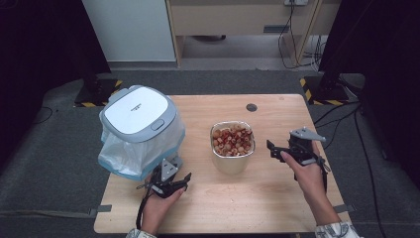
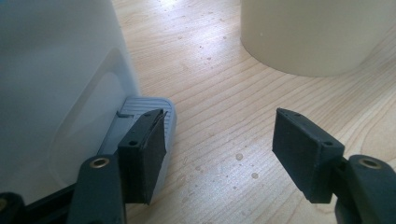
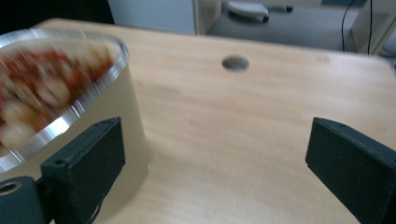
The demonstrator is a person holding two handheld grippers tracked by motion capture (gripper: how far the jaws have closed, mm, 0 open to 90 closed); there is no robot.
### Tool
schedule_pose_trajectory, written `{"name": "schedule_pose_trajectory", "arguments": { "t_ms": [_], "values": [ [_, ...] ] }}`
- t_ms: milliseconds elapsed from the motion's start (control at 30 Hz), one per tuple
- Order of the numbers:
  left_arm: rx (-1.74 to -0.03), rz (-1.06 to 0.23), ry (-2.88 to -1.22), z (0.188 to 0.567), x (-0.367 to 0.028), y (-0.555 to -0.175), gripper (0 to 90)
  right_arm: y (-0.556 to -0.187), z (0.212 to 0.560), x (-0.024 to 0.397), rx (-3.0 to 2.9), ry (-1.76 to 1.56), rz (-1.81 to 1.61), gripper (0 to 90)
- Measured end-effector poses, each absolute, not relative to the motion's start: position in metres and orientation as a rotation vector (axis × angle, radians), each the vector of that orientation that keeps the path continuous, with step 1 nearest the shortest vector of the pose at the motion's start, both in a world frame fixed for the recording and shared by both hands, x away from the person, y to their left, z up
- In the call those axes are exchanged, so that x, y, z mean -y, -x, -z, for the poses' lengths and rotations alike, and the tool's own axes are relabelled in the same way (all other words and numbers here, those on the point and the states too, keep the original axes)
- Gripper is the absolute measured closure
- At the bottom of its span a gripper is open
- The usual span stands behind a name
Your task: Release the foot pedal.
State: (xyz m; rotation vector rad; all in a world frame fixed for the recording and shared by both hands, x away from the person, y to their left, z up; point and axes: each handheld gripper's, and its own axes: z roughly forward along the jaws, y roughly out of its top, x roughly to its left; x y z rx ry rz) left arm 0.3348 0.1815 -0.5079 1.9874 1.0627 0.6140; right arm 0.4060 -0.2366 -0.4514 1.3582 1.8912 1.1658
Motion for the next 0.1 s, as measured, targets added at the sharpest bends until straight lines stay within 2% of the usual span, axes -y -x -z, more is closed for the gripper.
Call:
{"name": "schedule_pose_trajectory", "arguments": {
  "t_ms": [100],
  "values": [
    [-1.061,-0.616,-1.988,0.508,-0.182,-0.335,33.5,-0.405,0.47,0.242,-1.901,-1.393,-1.147,5.5]
  ]
}}
